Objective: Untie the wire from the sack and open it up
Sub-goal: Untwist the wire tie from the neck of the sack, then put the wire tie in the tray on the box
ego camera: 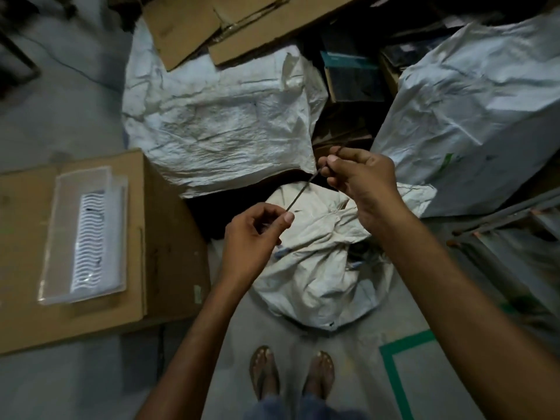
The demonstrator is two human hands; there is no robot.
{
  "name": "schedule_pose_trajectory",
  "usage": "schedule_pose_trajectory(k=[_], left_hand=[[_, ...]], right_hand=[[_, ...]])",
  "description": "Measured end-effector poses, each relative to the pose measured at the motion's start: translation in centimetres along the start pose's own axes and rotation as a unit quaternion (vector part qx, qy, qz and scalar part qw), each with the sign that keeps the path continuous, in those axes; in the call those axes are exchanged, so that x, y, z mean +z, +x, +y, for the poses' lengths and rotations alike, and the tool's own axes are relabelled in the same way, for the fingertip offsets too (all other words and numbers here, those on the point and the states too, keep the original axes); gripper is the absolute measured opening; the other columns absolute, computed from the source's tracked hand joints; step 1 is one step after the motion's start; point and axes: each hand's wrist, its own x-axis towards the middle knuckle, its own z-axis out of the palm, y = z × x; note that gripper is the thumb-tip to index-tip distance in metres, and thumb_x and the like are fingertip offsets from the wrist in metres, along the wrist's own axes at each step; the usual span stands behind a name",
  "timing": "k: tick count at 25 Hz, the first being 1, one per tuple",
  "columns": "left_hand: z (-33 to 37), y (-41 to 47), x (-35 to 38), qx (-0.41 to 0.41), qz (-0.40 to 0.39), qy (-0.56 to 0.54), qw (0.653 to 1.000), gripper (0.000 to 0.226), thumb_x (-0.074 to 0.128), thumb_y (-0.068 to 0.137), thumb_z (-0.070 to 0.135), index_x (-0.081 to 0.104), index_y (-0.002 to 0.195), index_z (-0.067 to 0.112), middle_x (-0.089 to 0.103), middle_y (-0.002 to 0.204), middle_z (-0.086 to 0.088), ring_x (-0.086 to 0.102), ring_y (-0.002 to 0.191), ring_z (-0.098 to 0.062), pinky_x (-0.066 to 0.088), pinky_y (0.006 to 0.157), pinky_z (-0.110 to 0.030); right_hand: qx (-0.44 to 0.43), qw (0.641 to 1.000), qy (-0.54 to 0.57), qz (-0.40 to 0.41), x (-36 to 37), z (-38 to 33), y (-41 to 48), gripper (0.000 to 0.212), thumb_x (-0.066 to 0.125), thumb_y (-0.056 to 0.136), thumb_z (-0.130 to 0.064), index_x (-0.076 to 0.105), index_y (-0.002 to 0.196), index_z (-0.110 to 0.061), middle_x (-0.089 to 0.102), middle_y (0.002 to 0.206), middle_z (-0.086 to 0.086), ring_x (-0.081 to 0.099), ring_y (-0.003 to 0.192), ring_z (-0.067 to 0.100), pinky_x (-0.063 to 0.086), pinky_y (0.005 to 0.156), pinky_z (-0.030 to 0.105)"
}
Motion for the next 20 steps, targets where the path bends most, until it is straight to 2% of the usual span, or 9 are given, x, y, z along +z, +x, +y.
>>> schedule_pose_trajectory(k=[3,8,12,15,18,20], left_hand=[[2.4,-3.3,-6.1,0.007,0.028,0.025,0.999,0.002,0.077,0.091,0.022,0.076,0.092,0.021,0.076,0.083,0.005,0.070,0.070,-0.019,0.059,0.062,-0.038],[1.9,-7.3,-17.1,-0.020,0.085,0.042,0.995,0.016,0.076,0.089,0.006,0.077,0.106,0.008,0.078,0.088,-0.001,0.069,0.064,-0.006,0.053,0.060,-0.018],[-0.6,-8.4,-25.3,-0.047,0.129,0.045,0.990,0.024,0.078,0.087,0.008,0.077,0.111,0.011,0.078,0.102,0.003,0.073,0.064,-0.016,0.056,0.061,-0.025],[-2.0,-9.0,-30.5,-0.075,0.154,0.036,0.985,0.030,0.079,0.088,0.011,0.074,0.118,0.013,0.076,0.112,0.006,0.074,0.067,-0.017,0.059,0.064,-0.026],[-3.9,-8.9,-34.6,-0.104,0.189,0.034,0.976,0.027,0.075,0.091,0.015,0.074,0.118,0.015,0.076,0.109,0.008,0.074,0.073,-0.014,0.055,0.065,-0.018],[-5.0,-8.7,-36.4,-0.120,0.212,0.033,0.969,0.022,0.071,0.094,0.015,0.074,0.115,0.016,0.077,0.103,0.008,0.074,0.073,-0.011,0.053,0.064,-0.019]], right_hand=[[0.018,0.999,-0.014,-0.043,4.4,-1.7,-3.7,0.009,0.070,0.092,0.002,0.072,0.097,-0.006,0.078,0.082,0.007,0.072,0.071,0.012,0.059,0.067,0.020],[0.054,0.989,-0.055,-0.123,14.5,-0.5,-7.1,0.015,0.071,0.093,-0.001,0.072,0.107,0.001,0.077,0.094,0.013,0.073,0.075,0.014,0.056,0.063,0.019],[0.097,0.977,-0.084,-0.169,22.8,1.9,-8.6,0.011,0.069,0.095,-0.005,0.070,0.106,-0.004,0.075,0.088,0.007,0.072,0.072,0.013,0.056,0.059,0.018],[0.122,0.970,-0.088,-0.190,28.9,3.9,-9.3,0.006,0.068,0.095,-0.003,0.068,0.100,-0.006,0.073,0.085,0.008,0.073,0.068,0.013,0.057,0.057,0.018],[0.123,0.963,-0.116,-0.209,33.8,6.1,-9.3,0.007,0.067,0.095,0.000,0.067,0.091,-0.006,0.072,0.081,0.011,0.072,0.062,0.014,0.056,0.056,0.020],[0.115,0.960,-0.140,-0.212,36.2,7.4,-8.9,0.011,0.068,0.094,0.002,0.065,0.086,-0.006,0.071,0.079,0.012,0.070,0.061,0.015,0.057,0.056,0.022]])
